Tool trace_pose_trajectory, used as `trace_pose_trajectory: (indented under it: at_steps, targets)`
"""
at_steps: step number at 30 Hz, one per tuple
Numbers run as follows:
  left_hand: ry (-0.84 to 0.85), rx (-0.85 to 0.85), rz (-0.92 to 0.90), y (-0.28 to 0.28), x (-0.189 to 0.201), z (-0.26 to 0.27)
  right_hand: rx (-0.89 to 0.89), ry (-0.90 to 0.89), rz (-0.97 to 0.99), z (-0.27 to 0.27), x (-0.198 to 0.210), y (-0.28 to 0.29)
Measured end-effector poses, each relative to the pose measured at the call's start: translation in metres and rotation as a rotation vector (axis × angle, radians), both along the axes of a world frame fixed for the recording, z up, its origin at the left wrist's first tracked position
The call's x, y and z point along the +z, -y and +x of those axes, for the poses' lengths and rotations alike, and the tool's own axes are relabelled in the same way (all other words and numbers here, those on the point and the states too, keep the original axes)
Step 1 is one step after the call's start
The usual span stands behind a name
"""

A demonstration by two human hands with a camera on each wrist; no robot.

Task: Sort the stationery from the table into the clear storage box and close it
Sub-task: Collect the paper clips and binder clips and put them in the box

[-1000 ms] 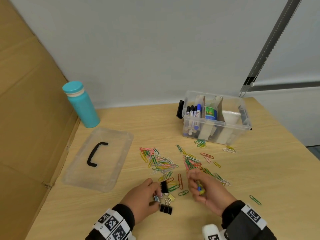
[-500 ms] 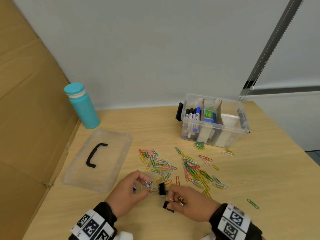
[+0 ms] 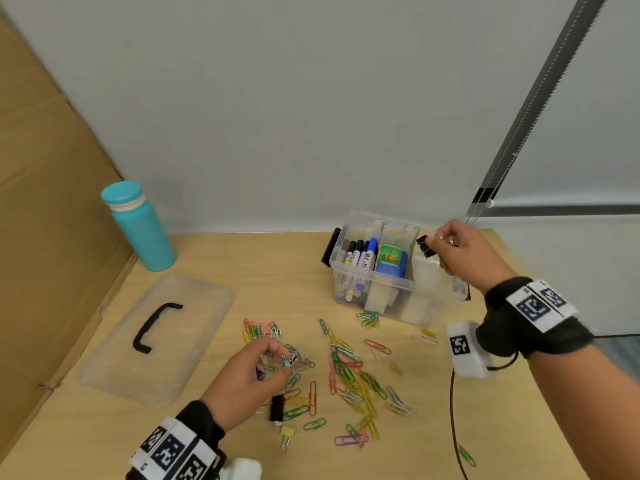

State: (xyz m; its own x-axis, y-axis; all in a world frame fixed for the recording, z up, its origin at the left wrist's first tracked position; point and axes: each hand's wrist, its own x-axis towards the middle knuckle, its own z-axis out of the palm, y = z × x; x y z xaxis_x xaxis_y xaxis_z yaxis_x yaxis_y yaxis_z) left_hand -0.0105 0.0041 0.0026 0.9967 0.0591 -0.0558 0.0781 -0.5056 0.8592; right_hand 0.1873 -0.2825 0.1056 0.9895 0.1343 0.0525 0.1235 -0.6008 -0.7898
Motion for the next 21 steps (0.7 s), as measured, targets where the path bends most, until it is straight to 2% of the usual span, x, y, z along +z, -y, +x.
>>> trace_pose_trajectory:
  at_steps: [3, 5, 8, 10, 15, 19, 21]
  targets:
    - [0.002, -0.003, 0.023, 0.018, 0.007, 0.007, -0.019, -0.094, -0.165, 0.049, -0.012, 0.006]
    - [0.01, -0.003, 0.039, 0.028, 0.01, 0.01, -0.011, -0.176, -0.188, 0.07, -0.021, 0.009]
    - [0.006, 0.008, 0.023, 0.041, 0.012, 0.014, 0.0, -0.229, -0.207, 0.086, -0.027, 0.014]
    - [0.0, 0.011, 0.015, 0.047, 0.011, 0.016, 0.037, -0.244, -0.298, 0.086, -0.027, 0.018]
    - [-0.006, 0.008, 0.066, 0.066, 0.018, 0.02, 0.07, -0.044, -0.367, 0.052, -0.028, 0.037]
    - [0.05, -0.047, 0.135, 0.091, 0.044, 0.059, 0.041, 0.092, -0.437, 0.014, -0.066, 0.057]
    - [0.095, -0.083, 0.184, 0.11, 0.061, 0.096, 0.026, 0.097, -0.368, 0.004, -0.087, 0.057]
